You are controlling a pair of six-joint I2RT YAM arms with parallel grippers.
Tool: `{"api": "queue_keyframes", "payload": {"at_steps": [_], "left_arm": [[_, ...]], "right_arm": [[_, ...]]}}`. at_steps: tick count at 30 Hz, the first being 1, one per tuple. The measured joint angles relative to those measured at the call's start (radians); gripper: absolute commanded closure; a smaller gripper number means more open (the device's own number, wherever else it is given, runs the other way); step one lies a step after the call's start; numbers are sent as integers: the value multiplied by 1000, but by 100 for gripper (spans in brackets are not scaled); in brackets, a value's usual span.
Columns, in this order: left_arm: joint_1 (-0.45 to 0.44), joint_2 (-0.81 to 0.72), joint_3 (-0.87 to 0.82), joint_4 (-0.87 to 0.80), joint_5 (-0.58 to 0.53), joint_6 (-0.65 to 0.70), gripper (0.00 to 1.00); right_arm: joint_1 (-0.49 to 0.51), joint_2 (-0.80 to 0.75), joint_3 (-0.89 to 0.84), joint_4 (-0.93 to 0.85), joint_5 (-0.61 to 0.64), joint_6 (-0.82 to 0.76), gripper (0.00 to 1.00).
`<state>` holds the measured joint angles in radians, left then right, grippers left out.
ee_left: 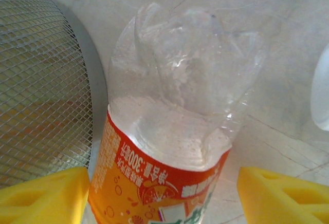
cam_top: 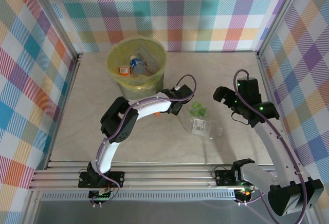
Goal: Put the plastic bottles in the bin
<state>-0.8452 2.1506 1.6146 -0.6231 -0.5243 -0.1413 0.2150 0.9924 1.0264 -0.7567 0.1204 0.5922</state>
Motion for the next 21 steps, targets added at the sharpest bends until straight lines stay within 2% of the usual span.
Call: {"api": "queue_keyframes", "payload": {"at_steps": [8, 12, 14, 17, 21], "left_arm": [[4, 37, 12, -6, -2, -1, 27], [4, 39, 15, -10, 8, -6, 39], [4, 40, 16, -10, 9, -8, 50], [4, 40, 18, -15, 7, -15, 55], [2, 28, 15, -41, 8, -23, 55]], "right_arm": [[0, -3, -4, 6, -2, 0, 0], [0, -3, -6, 8, -2, 3, 0], [0, -6, -7, 8, -2, 3, 0], [0, -14, -16, 8, -3, 3, 0], [0, -26, -23, 15, -8, 8, 0]]}}
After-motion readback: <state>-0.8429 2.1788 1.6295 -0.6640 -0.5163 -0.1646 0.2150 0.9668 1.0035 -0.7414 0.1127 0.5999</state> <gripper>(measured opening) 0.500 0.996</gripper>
